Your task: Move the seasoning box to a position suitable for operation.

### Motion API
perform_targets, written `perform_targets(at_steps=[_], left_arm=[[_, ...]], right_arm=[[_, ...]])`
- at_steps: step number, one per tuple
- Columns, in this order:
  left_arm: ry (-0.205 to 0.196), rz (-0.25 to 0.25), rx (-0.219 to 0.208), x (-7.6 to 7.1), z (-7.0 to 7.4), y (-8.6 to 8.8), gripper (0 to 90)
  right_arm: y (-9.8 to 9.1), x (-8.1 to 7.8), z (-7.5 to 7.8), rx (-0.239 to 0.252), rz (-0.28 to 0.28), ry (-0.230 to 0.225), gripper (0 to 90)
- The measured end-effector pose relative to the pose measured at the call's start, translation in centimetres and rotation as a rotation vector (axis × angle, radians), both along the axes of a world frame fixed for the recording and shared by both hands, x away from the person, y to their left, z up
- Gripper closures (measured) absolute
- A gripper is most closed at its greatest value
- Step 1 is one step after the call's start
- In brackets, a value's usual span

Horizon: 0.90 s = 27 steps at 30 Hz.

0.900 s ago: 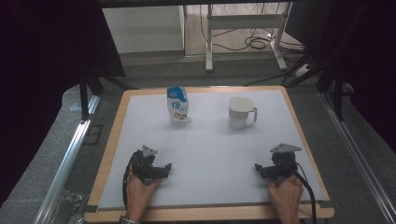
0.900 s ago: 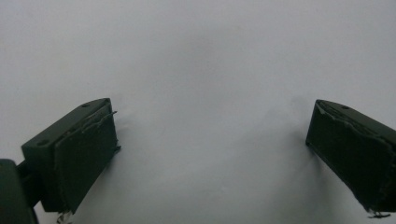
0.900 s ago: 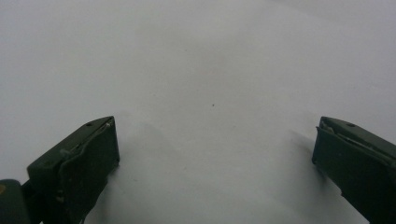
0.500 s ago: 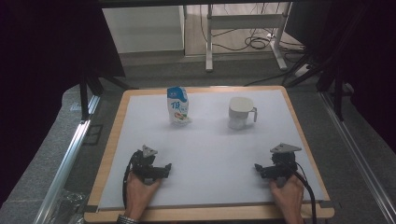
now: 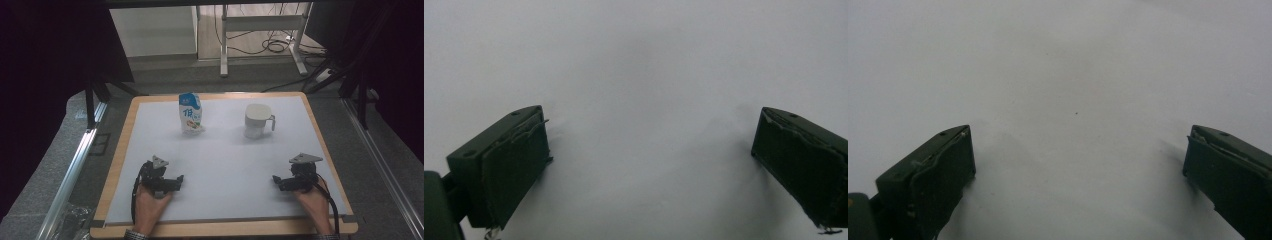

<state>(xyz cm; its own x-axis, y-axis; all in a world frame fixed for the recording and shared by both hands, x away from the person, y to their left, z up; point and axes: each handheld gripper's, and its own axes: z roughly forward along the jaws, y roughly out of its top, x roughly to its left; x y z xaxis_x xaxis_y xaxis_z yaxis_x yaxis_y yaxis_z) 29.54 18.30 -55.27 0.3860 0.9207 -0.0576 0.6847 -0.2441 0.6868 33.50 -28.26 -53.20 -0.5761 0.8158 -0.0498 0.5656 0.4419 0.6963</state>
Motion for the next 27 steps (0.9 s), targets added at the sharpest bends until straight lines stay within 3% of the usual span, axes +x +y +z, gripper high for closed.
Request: perform_targets(at_steps=[6,10,13,17,23,27], left_arm=[[-0.001,0.0,0.0,0.0,0.0,0.0,1.7],[0.0,0.0,0.0,0.0,0.0,0.0,1.7],[-0.001,0.0,0.0,0.0,0.0,0.0,1.7],[-0.001,0.0,0.0,0.0,0.0,0.0,1.7],[-0.001,0.0,0.0,0.0,0.0,0.0,1.7],[-0.001,0.0,-0.001,0.0,0.0,0.0,1.7]], right_arm=[[0.1,0.3,0.3,0.003,-0.001,0.026,0.3],[0.4,0.5,0.7,0.044,0.013,0.043,0.2],[0.9,0.7,1.5,0.067,0.032,-0.001,0.2],[1.1,1.0,2.5,0.111,0.041,-0.025,0.2],[1.1,1.8,3.2,0.151,0.037,-0.049,0.2],[0.8,2.6,3.4,0.221,0.026,-0.053,0.2]])
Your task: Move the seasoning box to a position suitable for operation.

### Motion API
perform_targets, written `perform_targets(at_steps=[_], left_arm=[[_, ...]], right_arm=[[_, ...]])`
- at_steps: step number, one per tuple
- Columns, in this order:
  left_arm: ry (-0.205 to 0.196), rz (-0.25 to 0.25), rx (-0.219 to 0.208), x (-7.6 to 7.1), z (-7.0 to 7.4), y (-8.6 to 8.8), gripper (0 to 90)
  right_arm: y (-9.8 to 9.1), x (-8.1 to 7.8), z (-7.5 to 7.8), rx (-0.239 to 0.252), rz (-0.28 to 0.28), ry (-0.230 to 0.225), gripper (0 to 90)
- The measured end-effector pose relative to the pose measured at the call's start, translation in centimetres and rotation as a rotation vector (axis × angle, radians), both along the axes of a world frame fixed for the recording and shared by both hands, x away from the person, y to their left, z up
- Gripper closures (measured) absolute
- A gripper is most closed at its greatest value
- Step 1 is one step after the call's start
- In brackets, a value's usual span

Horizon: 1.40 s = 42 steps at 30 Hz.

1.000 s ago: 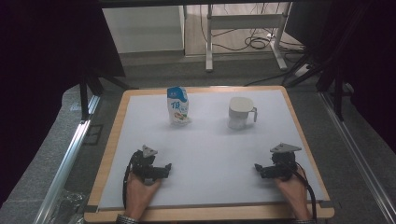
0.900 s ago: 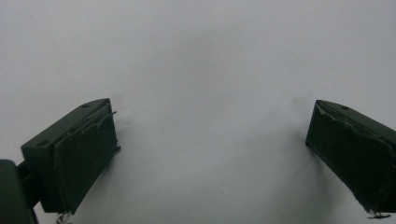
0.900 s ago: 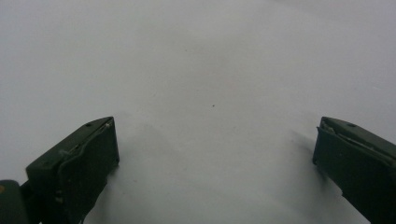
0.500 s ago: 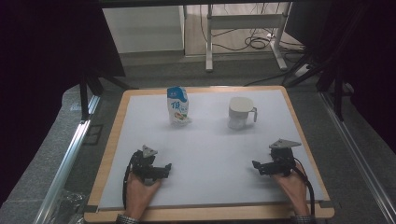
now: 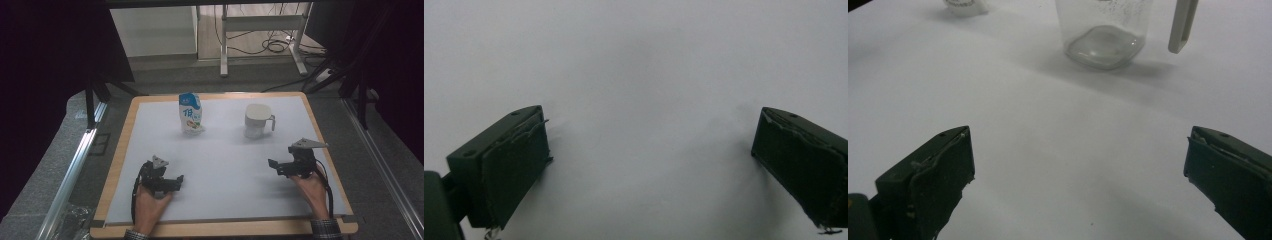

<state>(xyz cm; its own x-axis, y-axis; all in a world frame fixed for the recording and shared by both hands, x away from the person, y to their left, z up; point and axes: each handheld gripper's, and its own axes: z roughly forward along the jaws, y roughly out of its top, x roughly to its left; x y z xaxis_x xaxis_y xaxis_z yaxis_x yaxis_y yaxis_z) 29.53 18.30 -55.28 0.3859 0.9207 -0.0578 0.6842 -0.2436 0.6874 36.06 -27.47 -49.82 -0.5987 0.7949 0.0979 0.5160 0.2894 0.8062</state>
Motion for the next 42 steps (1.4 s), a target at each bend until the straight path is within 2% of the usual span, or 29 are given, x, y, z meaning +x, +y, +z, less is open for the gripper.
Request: perform_targets(at_steps=[5,10,11,14,15,17,21,23,24,25,26,28,31,33,34,40,42], left_arm=[[0.0,0.0,0.0,0.0,0.0,0.0,1.7],[0.0,0.0,0.0,0.0,0.0,0.0,1.7],[0.0,0.0,-0.001,0.0,0.0,0.0,1.7],[0.0,0.0,0.0,0.0,0.0,0.0,1.7],[0.0,0.0,0.0,0.0,0.0,0.0,1.7],[0.0,0.0,-0.001,0.0,0.0,0.0,1.7],[0.0,0.0,-0.001,0.0,0.0,0.0,1.7],[0.0,0.0,0.0,0.0,0.0,0.0,1.7],[0.0,0.0,0.0,0.0,0.0,0.0,1.7],[0.0,0.0,-0.001,0.0,0.0,0.0,1.7],[0.0,0.0,-0.001,0.0,0.0,0.0,1.7],[0.0,0.0,0.0,0.0,0.0,0.0,1.7],[0.0,0.0,0.0,0.0,0.0,0.0,1.7],[0.0,0.0,0.0,0.0,0.0,0.0,1.7],[0.0,0.0,0.0,0.0,0.0,0.0,1.7],[0.0,0.0,0.0,0.0,0.0,0.0,1.7],[0.0,0.0,-0.001,0.0,0.0,0.0,1.7]], right_arm=[[0.1,0.7,0.1,-0.002,-0.017,0.008,0.2],[0.6,1.6,0.4,-0.017,0.0,-0.013,0.2],[0.6,1.8,0.5,-0.017,0.003,-0.002,0.2],[0.8,2.3,0.6,-0.003,0.013,0.012,0.2],[0.8,2.6,0.7,0.019,0.014,0.003,0.2],[0.9,3.0,0.9,0.033,0.006,-0.008,0.3],[1.2,3.4,1.1,0.028,-0.006,0.008,0.3],[1.6,3.5,1.2,0.002,-0.017,0.006,0.3],[1.8,3.5,1.2,-0.014,-0.024,-0.009,0.3],[2.2,3.5,1.3,-0.051,-0.035,-0.026,0.4],[2.2,3.5,1.3,-0.051,-0.035,-0.026,0.4],[2.7,3.5,1.2,-0.084,-0.025,-0.016,0.4],[3.1,3.7,1.2,-0.073,-0.01,0.013,0.5],[3.4,3.8,1.2,-0.071,-0.004,0.014,0.6],[3.6,4.0,1.2,-0.089,-0.014,0.011,0.8],[3.3,4.7,1.2,-0.079,-0.079,-0.002,6.5],[2.7,5.3,1.2,-0.069,-0.138,-0.013,10.5]])
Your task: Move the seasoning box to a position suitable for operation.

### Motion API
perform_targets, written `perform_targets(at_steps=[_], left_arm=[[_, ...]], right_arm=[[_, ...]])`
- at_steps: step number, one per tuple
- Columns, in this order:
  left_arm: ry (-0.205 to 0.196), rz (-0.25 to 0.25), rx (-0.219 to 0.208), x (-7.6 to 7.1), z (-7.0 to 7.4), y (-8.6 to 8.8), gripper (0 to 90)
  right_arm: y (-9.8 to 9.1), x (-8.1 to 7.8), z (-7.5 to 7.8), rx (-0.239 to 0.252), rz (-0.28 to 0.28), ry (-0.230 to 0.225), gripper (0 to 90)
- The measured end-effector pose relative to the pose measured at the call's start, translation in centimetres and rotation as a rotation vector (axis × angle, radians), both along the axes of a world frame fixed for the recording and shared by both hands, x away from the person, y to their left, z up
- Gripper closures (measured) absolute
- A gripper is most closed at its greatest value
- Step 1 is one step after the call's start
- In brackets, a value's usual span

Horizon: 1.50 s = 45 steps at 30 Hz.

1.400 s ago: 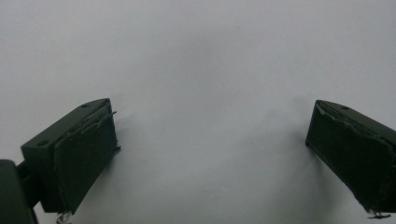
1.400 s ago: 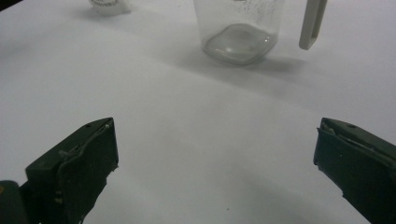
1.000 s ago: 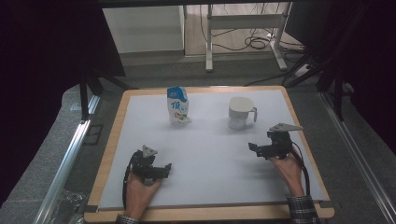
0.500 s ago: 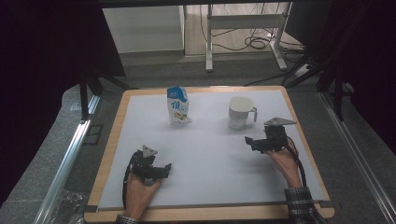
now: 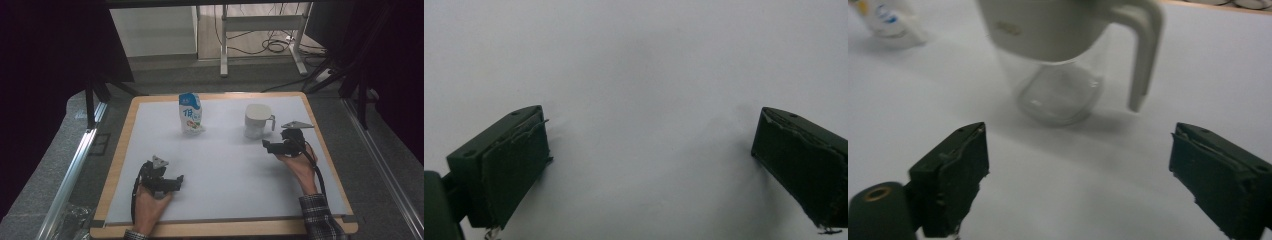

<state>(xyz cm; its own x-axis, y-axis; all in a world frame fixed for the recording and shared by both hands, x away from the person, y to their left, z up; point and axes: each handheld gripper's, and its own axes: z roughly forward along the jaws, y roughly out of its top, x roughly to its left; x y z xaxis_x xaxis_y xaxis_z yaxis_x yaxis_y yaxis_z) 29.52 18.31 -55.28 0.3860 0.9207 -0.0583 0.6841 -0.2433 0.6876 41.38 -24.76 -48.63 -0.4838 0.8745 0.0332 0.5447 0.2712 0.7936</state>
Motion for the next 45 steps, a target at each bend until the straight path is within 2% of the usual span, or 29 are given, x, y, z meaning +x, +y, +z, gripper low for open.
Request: perform_targets(at_steps=[1,2,4,10,12,13,14,15,16,19,21,22,24,29,30,35,38,41,45], left_arm=[[0.0,0.0,0.0,0.0,0.0,0.0,1.7],[0.0,0.0,0.0,0.0,0.0,0.0,1.7],[0.0,0.0,0.0,0.0,0.0,0.0,1.7],[0.0,0.0,0.0,0.0,0.0,0.0,1.7],[0.0,0.0,0.0,0.0,0.0,0.0,1.7],[0.0,0.0,-0.001,0.0,0.0,0.0,1.7],[0.0,0.0,0.0,0.0,0.0,0.0,1.7],[0.0,0.0,0.0,0.0,0.0,0.0,1.7],[0.0,0.0,0.0,0.0,0.0,0.0,1.7],[0.0,0.0,0.0,0.0,0.0,0.0,1.7],[0.0,0.0,0.0,0.0,0.0,0.0,1.7],[0.0,0.0,0.0,0.0,0.0,0.0,1.7],[0.0,0.0,0.0,0.0,0.0,0.0,1.7],[-0.001,0.001,-0.001,0.0,0.0,0.0,1.7],[-0.001,0.001,-0.002,0.0,0.0,0.0,1.7],[-0.001,0.0,-0.001,0.0,0.0,0.0,1.7],[-0.001,0.0,-0.001,0.0,0.0,0.0,1.7],[-0.001,0.0,-0.001,0.0,0.0,0.0,1.7],[0.0,-0.003,0.003,0.0,0.0,0.0,1.7]], right_arm=[[-0.2,0.3,0.0,-0.002,-0.023,-0.01,11.9],[-0.2,0.3,0.0,-0.002,-0.023,-0.01,11.9],[-0.7,0.9,-0.1,0.003,-0.053,-0.022,17.7],[-0.8,1.7,-0.2,-0.013,-0.064,-0.028,25.4],[-0.7,2.0,-0.3,-0.028,-0.062,-0.031,32.1],[-0.7,2.2,-0.4,-0.04,-0.06,-0.047,34.5],[-0.7,2.3,-0.5,-0.044,-0.062,-0.045,35.9],[-0.7,2.8,-0.6,-0.039,-0.07,-0.015,38.5],[-0.6,3.0,-0.7,-0.034,-0.067,-0.01,41.4],[-0.5,3.3,-0.6,-0.037,-0.07,-0.018,42.1],[-0.2,3.7,-0.5,-0.041,-0.087,-0.059,42.2],[-0.1,3.8,-0.4,-0.05,-0.096,-0.065,42.2],[0.1,4.1,-0.5,-0.057,-0.097,-0.048,44.0],[0.6,4.8,-0.6,-0.061,-0.089,-0.039,48.2],[0.7,5.0,-0.7,-0.047,-0.1,-0.04,49.8],[0.4,5.6,-1.4,-0.036,-0.134,-0.033,55.1],[0.4,5.8,-1.5,-0.025,-0.133,-0.042,58.9],[0.7,6.2,-1.3,-0.03,-0.142,-0.022,60.9],[1.2,6.5,-1.0,-0.04,-0.153,-0.03,65.0]])
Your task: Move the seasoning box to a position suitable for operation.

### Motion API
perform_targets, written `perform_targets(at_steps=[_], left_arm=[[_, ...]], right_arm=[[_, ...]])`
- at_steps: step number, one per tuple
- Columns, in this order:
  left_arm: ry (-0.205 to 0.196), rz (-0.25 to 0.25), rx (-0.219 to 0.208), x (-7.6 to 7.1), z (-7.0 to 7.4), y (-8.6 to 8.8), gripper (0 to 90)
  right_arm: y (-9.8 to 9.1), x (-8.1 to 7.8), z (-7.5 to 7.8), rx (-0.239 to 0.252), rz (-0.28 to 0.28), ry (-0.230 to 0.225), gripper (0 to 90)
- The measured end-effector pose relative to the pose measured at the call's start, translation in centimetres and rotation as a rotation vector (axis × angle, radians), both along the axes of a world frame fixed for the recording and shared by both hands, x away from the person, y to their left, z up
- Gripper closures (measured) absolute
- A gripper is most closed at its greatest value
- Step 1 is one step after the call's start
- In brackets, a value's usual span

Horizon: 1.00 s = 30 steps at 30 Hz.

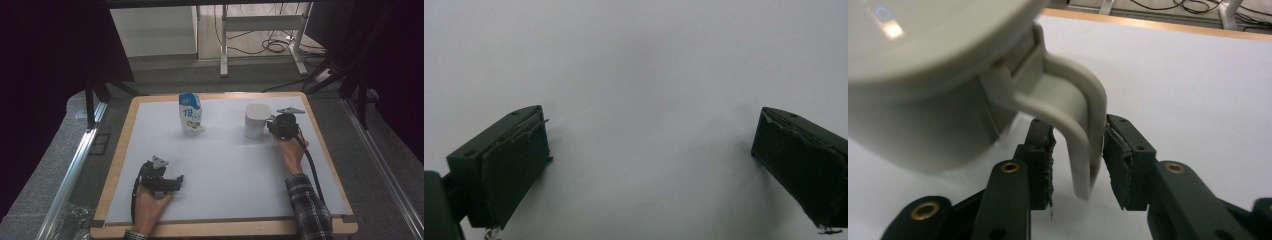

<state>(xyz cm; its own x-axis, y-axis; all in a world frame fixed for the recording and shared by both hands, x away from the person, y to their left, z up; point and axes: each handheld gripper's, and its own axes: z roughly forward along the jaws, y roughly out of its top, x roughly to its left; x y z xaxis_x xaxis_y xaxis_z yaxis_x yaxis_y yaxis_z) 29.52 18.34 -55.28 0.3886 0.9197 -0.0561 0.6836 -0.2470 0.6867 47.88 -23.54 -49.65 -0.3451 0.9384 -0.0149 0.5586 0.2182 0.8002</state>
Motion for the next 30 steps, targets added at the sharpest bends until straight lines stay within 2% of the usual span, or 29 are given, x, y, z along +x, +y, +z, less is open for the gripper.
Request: perform_targets(at_steps=[4,6,7,9,16,18,19,21,23,30], left_arm=[[0.0,0.0,0.0,0.0,0.0,0.0,1.7],[0.0,0.0,0.0,0.0,0.0,0.0,1.7],[0.0,0.0,0.0,0.0,0.0,0.0,1.7],[0.0,0.0,0.0,0.0,0.0,0.0,1.7],[0.0,0.0,0.0,0.0,0.0,0.0,1.7],[0.0,0.0,0.0,0.0,0.0,0.0,1.7],[0.0,0.0,0.0,0.0,0.0,0.0,1.7],[0.0,0.0,0.0,0.0,0.0,0.0,1.7],[0.0,0.0,0.0,0.0,0.0,0.0,1.7],[0.0,0.0,0.0,0.0,0.0,0.0,1.7]], right_arm=[[0.4,0.2,0.1,-0.031,-0.024,-0.018,72.9],[0.4,0.2,0.1,-0.038,-0.03,-0.023,73.7],[0.7,0.1,0.0,-0.067,-0.034,-0.039,75.1],[0.8,0.0,0.0,-0.079,-0.042,-0.048,75.6],[0.8,0.0,-0.2,-0.05,-0.066,-0.058,76.7],[0.7,0.1,-0.2,-0.034,-0.071,-0.058,77.0],[0.5,0.1,-0.1,-0.01,-0.079,-0.057,78.1],[0.3,0.0,-0.1,-0.005,-0.076,-0.059,78.8],[-0.2,-0.1,0.1,0.059,-0.064,-0.054,77.5],[-0.3,-0.5,0.4,0.047,-0.062,-0.044,77.8]])
